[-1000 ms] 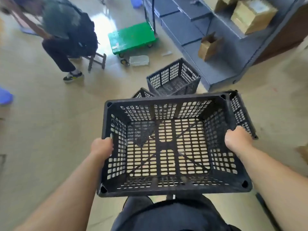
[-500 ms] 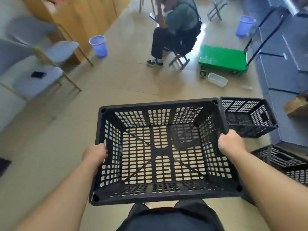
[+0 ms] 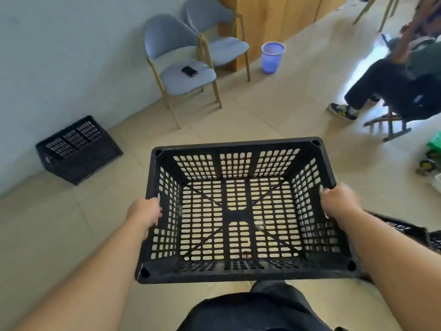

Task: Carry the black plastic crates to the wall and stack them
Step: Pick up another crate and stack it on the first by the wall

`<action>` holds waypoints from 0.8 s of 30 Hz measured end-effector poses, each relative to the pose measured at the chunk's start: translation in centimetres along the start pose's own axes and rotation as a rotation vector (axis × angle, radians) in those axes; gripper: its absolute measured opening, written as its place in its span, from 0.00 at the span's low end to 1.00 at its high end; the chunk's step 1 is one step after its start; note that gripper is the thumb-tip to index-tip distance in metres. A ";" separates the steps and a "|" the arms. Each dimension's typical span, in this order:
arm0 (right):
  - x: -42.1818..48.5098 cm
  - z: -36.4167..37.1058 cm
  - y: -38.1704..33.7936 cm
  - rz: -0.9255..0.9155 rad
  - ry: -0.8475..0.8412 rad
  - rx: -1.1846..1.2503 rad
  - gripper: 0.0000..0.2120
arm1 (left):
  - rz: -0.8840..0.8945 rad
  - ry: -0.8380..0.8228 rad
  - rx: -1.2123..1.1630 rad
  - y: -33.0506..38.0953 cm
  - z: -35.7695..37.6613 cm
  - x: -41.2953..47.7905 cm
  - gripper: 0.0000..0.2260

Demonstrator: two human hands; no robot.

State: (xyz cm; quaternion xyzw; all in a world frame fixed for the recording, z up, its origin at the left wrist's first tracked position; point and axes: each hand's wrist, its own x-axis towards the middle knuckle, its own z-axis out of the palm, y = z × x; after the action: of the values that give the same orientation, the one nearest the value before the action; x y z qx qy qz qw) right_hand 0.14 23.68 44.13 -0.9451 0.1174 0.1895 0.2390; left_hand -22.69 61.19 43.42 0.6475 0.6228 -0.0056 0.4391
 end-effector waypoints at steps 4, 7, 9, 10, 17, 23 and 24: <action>3.5 1.8 -8.2 -0.136 -0.075 -0.075 0.14 | -0.094 0.088 -0.057 0.1 -2.2 2.0 0.15; 5.1 3.5 -14.3 -0.242 -0.129 -0.143 0.14 | -0.172 0.157 -0.097 -0.6 -3.8 3.1 0.15; 5.4 5.0 -18.0 -0.324 -0.156 -0.178 0.14 | -0.227 0.196 -0.142 -1.6 -5.1 3.6 0.15; 5.4 5.9 -19.9 -0.367 -0.168 -0.197 0.14 | -0.248 0.214 -0.168 -2.2 -5.8 3.9 0.15; 1.9 13.6 -32.8 -0.570 -0.281 -0.264 0.15 | -0.360 0.330 -0.312 -6.5 -13.5 7.6 0.14; -3.4 21.6 -43.1 -0.648 -0.320 -0.301 0.15 | -0.414 0.351 -0.406 -9.8 -21.6 14.3 0.14; -4.3 22.8 -44.6 -0.654 -0.318 -0.300 0.15 | -0.420 0.345 -0.417 -10.2 -22.9 15.4 0.14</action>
State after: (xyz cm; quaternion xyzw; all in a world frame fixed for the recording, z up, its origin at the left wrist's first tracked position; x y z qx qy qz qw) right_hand 3.36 73.87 45.51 -0.9159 -0.2577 0.2624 0.1610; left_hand -39.88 85.09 43.18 0.3930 0.7953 0.1413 0.4393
